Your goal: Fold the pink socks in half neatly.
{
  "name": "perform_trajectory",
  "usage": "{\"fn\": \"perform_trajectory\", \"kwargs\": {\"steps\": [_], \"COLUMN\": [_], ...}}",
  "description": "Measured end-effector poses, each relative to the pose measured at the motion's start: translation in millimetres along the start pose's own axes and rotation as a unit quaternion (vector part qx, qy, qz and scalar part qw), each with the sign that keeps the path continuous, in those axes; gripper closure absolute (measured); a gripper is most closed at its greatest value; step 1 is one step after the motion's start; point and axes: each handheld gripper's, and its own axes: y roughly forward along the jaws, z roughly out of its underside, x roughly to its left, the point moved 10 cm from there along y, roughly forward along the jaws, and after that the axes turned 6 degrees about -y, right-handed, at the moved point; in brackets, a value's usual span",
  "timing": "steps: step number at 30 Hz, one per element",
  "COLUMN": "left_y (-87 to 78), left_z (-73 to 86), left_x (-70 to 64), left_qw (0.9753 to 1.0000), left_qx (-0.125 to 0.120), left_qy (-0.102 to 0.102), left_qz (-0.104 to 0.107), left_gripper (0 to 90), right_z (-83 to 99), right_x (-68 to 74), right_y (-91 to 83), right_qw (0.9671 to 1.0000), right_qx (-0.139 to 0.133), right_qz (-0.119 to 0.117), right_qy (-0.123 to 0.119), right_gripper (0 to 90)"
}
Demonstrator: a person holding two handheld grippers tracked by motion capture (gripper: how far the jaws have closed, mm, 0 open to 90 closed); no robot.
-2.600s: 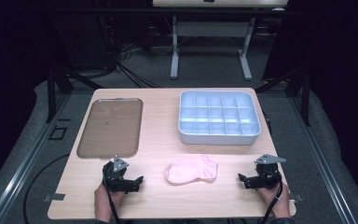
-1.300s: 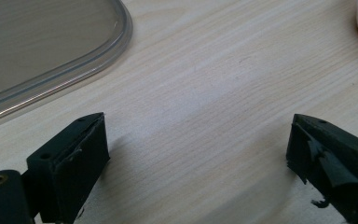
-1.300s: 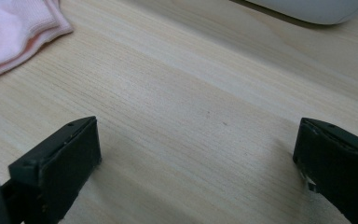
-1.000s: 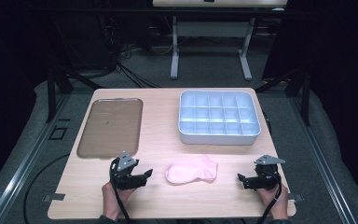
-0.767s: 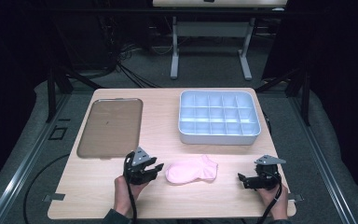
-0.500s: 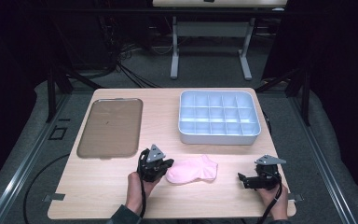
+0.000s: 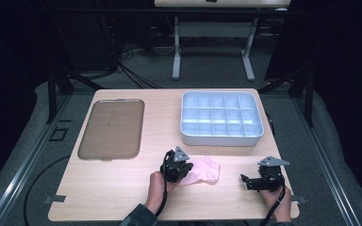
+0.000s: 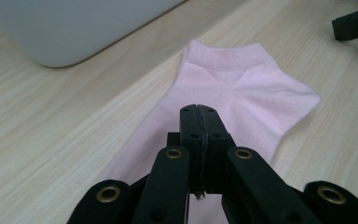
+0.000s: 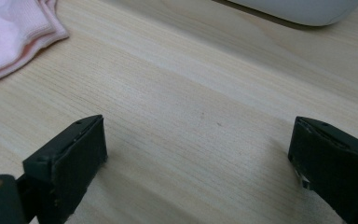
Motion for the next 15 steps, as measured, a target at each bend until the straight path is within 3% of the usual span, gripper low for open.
{"fn": "perform_trajectory", "kwargs": {"steps": [6, 15], "left_y": [11.2, 11.2], "left_z": [8.5, 12.1], "left_x": [-4.6, -12.0], "left_qw": [0.9997, 0.9995], "left_qx": [0.023, 0.02], "left_qy": [0.001, 0.007], "left_qz": [0.007, 0.022], "left_gripper": [89.7, 89.7], "right_z": [0.1, 0.1], "right_x": [-0.1, -0.3], "right_y": [-0.2, -0.2], "right_qw": [1.0, 1.0], "right_qx": [0.001, 0.0], "right_qz": [0.0, 0.002], "right_qy": [0.0, 0.0], "right_gripper": [3.8, 4.0]}}
